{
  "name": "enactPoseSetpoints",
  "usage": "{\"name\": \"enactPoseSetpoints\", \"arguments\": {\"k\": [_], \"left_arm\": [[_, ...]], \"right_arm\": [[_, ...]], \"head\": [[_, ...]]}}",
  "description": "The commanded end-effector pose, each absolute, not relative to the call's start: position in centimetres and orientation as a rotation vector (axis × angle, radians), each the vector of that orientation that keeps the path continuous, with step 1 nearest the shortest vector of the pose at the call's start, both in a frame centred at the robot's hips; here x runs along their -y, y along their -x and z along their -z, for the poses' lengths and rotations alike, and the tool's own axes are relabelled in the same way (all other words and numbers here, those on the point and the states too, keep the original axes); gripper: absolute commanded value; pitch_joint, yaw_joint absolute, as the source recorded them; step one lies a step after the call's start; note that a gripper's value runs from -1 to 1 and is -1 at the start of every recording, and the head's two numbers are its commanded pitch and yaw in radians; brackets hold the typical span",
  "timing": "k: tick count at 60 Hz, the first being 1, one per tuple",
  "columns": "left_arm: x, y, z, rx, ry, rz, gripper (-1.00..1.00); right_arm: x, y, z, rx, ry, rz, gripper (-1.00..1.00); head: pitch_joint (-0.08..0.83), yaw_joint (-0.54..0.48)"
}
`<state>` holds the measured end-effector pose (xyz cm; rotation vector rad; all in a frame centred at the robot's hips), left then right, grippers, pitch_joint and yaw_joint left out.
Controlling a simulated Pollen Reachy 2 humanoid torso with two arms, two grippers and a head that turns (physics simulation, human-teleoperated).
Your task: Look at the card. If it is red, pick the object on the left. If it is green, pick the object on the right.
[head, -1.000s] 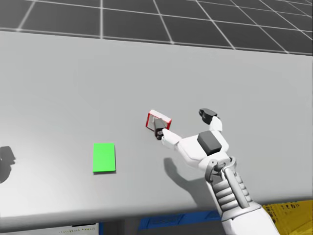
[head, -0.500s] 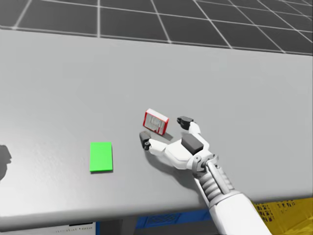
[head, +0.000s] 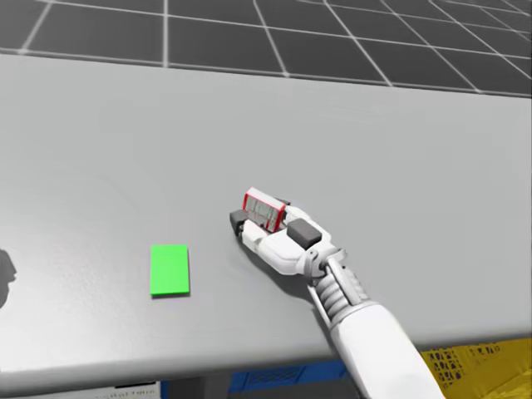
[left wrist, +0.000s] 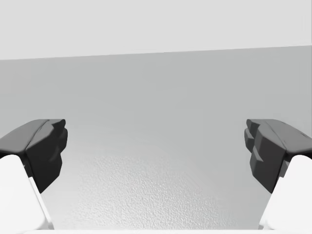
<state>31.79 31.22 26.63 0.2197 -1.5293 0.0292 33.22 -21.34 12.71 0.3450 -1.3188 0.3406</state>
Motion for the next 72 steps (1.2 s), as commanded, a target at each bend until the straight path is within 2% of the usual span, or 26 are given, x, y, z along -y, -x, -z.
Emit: {"name": "enactPoseSetpoints", "arguments": {"k": [1, 7, 14, 24, 32, 44, 51, 66, 72], "left_arm": [[-31.2, -31.8, -26.6, 1.529, -0.219, -0.029, -1.00], [-31.2, -31.8, -26.6, 1.529, -0.219, -0.029, -1.00], [-31.2, -31.8, -26.6, 1.529, -0.219, -0.029, -1.00], [-31.2, -31.8, -26.6, 1.529, -0.219, -0.029, -1.00], [-31.2, -31.8, -26.6, 1.529, -0.219, -0.029, -1.00], [-30.8, -32.2, -26.2, 1.512, -0.218, -0.014, -1.00], [-30.8, -32.3, -26.0, 1.510, -0.217, -0.015, -1.00], [-30.7, -32.4, -25.7, 1.505, -0.224, -0.009, -1.00], [-30.6, -32.4, -25.7, 1.505, -0.222, -0.006, -1.00]], "right_arm": [[21.4, -33.2, -12.5, 1.327, -0.346, -0.329, 1.00], [21.5, -33.1, -12.3, 1.324, -0.348, -0.326, 1.00], [21.5, -33.1, -12.2, 1.324, -0.344, -0.327, 1.00], [21.5, -33.1, -12.1, 1.326, -0.346, -0.326, 1.00], [21.5, -33.1, -12.1, 1.327, -0.346, -0.333, 1.00], [21.6, -33.0, -12.7, 1.355, -0.335, -0.345, 1.00], [21.9, -33.1, -15.4, 1.404, -0.336, -0.339, 1.00], [22.6, -32.2, -25.5, 1.599, -0.317, -0.342, 1.00], [22.7, -31.7, -28.7, 1.666, -0.311, -0.337, 1.00]], "head": [[0.615, -0.26], [0.603, -0.27], [0.548, -0.27], [0.387, -0.29], [0.297, -0.31], [0.269, -0.32], [0.265, -0.32], [0.263, -0.33], [0.266, -0.33]]}}
